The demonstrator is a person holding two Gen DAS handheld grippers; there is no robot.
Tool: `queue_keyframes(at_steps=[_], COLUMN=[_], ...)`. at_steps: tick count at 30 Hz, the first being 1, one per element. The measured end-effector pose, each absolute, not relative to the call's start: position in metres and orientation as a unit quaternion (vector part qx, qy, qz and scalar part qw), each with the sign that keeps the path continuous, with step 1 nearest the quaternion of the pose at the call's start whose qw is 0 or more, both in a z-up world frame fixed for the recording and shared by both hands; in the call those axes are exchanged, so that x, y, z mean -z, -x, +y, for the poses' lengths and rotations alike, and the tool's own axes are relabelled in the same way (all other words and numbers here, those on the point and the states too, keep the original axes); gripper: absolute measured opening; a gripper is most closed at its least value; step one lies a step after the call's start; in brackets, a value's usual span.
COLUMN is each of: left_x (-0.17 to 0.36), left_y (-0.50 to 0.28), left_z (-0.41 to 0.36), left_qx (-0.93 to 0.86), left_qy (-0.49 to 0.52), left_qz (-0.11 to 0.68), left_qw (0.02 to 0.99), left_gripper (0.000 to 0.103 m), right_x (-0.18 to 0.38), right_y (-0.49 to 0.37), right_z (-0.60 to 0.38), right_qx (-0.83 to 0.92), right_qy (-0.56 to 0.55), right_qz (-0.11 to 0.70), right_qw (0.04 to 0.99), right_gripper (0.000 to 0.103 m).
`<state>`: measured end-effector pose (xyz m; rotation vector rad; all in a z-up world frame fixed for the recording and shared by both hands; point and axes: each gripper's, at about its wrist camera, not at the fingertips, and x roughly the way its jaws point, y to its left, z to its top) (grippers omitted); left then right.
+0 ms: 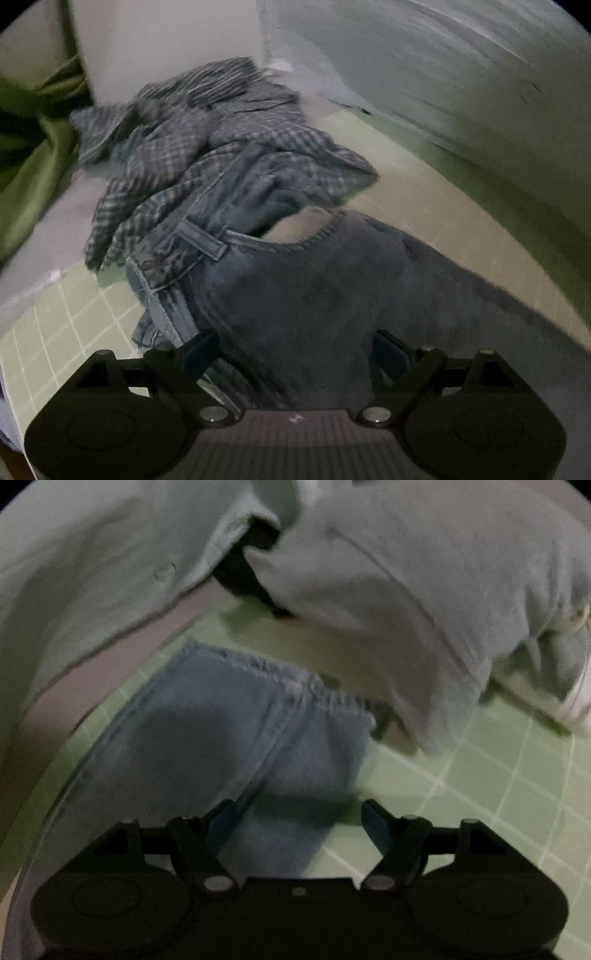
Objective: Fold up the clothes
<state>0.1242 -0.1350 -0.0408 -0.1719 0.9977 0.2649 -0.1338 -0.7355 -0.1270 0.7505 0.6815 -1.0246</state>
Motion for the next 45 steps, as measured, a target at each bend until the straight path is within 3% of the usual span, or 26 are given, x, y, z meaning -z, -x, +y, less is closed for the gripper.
queue_keyframes(at_steps=[1, 3, 5, 9, 19, 21, 22, 24, 26, 29, 31, 33, 38, 40, 41, 42, 43, 45], left_x=[0.041, 0.041, 0.041, 0.040, 0.048, 0.050, 0.051, 0.053, 0.055, 0.059, 0.066, 0.074, 0.082, 0.081, 0.080, 0.081, 0.081, 0.082], left_y=[-0.123, -0.122, -0.119, -0.106, -0.050, -0.042, -0.038, -0.031, -0.025, -0.020, -0.023, -0.029, -0.038, -0.038, -0.039, -0.039, -0.039, -0.039], left_z=[-0.137, -0.140, -0.143, -0.151, -0.180, -0.189, -0.193, -0.200, -0.206, -0.210, -0.211, -0.214, -0.214, -0.215, -0.215, -0.213, -0.210, -0.205], left_qx=[-0.124, -0.120, -0.113, -0.092, -0.004, 0.010, 0.014, 0.023, 0.031, 0.040, 0.047, 0.046, 0.011, -0.002, -0.012, -0.021, -0.025, -0.019], left_qy=[0.080, 0.076, 0.076, 0.075, 0.059, 0.056, 0.058, 0.062, 0.077, 0.123, 0.160, 0.191, 0.228, 0.215, 0.207, 0.205, 0.205, 0.214], left_qz=[0.479, 0.484, 0.489, 0.498, 0.531, 0.535, 0.538, 0.542, 0.544, 0.540, 0.544, 0.551, 0.555, 0.549, 0.547, 0.546, 0.546, 0.547], left_qw=[0.865, 0.863, 0.861, 0.859, 0.845, 0.843, 0.841, 0.838, 0.835, 0.831, 0.822, 0.811, 0.800, 0.807, 0.811, 0.812, 0.812, 0.809], left_gripper=[0.091, 0.091, 0.091, 0.091, 0.091, 0.091, 0.091, 0.091, 0.091, 0.090, 0.089, 0.081, 0.079, 0.064, 0.046, 0.035, 0.035, 0.032], right_x=[0.127, 0.127, 0.130, 0.131, 0.123, 0.119, 0.114, 0.107, 0.098, 0.092, 0.094, 0.103, 0.117, 0.118, 0.119, 0.119, 0.120, 0.121], right_y=[0.131, 0.122, 0.116, 0.127, 0.211, 0.218, 0.219, 0.217, 0.217, 0.212, 0.205, 0.196, 0.178, 0.170, 0.167, 0.164, 0.164, 0.171], right_z=[-0.735, -0.733, -0.736, -0.731, -0.701, -0.703, -0.701, -0.701, -0.699, -0.703, -0.708, -0.719, -0.745, -0.746, -0.744, -0.742, -0.738, -0.733], right_qx=[0.468, 0.463, 0.466, 0.436, 0.446, 0.442, 0.442, 0.444, 0.436, 0.411, 0.391, 0.392, 0.422, 0.424, 0.423, 0.427, 0.437, 0.445], right_qy=[-0.336, -0.308, -0.260, -0.220, -0.243, -0.254, -0.253, -0.243, -0.241, -0.252, -0.258, -0.272, -0.301, -0.283, -0.270, -0.253, -0.233, -0.223], right_qz=[0.316, 0.328, 0.355, 0.368, 0.363, 0.363, 0.368, 0.370, 0.353, 0.329, 0.325, 0.330, 0.331, 0.340, 0.345, 0.351, 0.358, 0.356], right_qw=[0.754, 0.764, 0.768, 0.791, 0.781, 0.780, 0.778, 0.779, 0.792, 0.812, 0.821, 0.815, 0.788, 0.790, 0.793, 0.794, 0.792, 0.791], right_gripper=[0.075, 0.056, 0.021, 0.006, 0.008, 0.015, 0.024, 0.031, 0.045, 0.055, 0.055, 0.055, 0.056, 0.056, 0.053, 0.046, 0.027, 0.018])
